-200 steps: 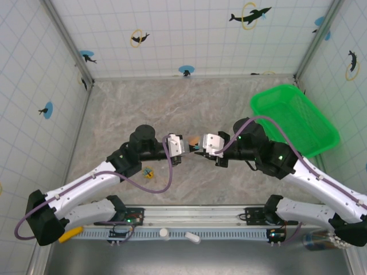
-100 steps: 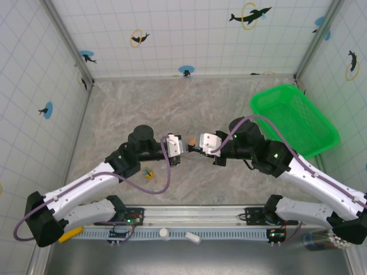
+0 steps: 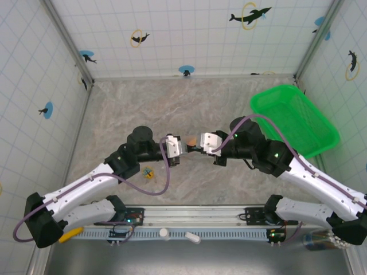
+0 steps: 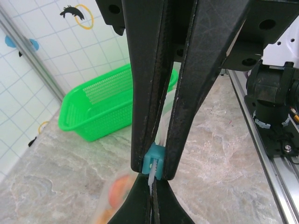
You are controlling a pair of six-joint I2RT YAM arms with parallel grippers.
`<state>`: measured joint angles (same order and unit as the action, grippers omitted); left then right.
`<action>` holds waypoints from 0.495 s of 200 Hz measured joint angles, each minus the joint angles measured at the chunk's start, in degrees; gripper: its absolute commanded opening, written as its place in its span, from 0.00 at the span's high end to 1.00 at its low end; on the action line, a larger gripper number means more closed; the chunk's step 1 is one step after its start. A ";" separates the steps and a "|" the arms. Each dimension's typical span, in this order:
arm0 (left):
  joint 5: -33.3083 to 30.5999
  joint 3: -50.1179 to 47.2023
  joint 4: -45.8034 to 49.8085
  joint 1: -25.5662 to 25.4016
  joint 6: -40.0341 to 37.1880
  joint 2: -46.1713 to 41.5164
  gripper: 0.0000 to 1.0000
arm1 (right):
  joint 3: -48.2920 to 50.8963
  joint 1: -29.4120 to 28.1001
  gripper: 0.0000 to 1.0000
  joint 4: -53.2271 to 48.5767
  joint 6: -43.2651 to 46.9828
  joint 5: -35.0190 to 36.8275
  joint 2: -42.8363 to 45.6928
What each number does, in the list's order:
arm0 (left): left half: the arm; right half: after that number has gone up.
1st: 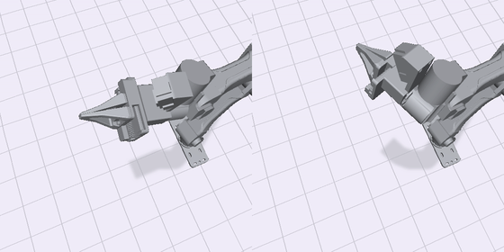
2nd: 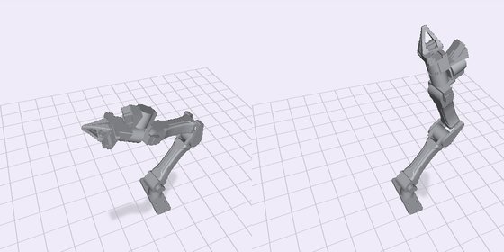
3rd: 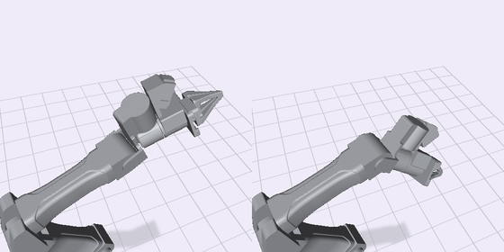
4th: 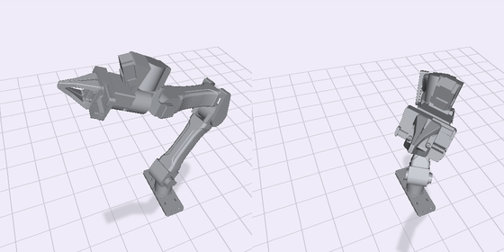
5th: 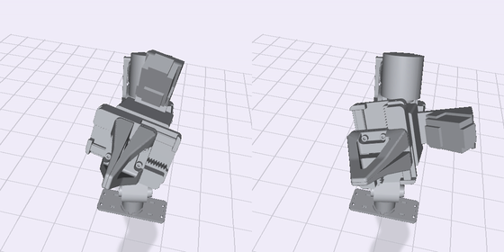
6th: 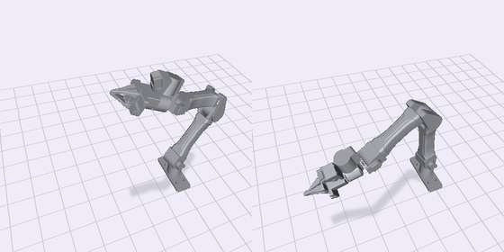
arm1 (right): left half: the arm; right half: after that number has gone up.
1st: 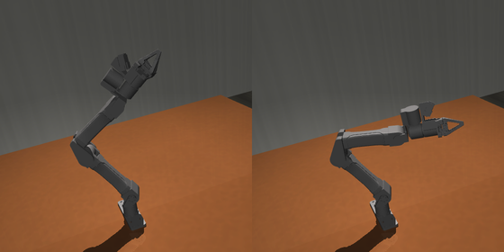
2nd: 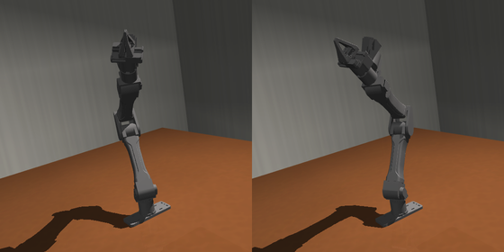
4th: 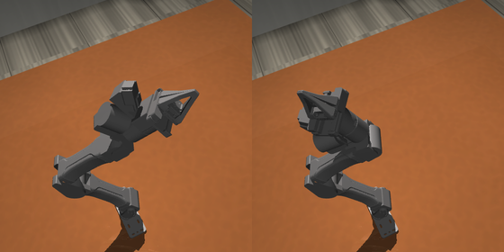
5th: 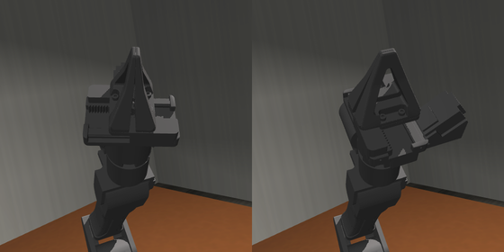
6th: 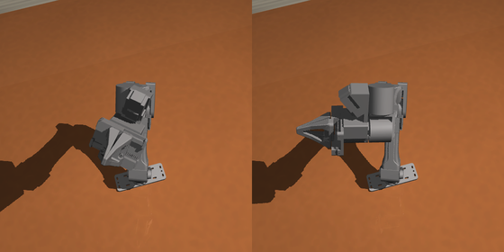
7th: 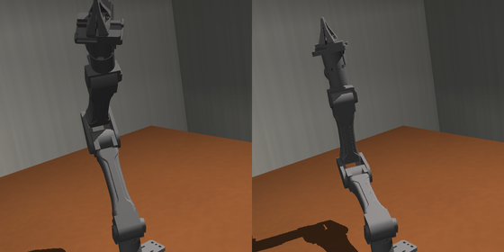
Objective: Place the food in the zip-top bag and seal the zipper
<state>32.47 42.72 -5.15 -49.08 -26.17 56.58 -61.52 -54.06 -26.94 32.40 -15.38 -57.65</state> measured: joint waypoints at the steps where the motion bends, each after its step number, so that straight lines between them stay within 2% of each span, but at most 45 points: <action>1: -0.02 0.00 0.00 0.00 0.00 0.00 1.00 | 0.07 0.04 0.95 0.04 0.00 0.00 0.04; 99: -1.60 -1.77 -2.78 -0.07 0.07 -2.45 1.00 | 2.62 3.17 0.97 0.33 -0.11 -0.57 3.63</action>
<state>30.87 40.95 -7.92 -49.15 -26.11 54.13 -58.89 -50.89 -26.61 32.29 -15.94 -54.02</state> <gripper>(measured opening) 0.049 0.102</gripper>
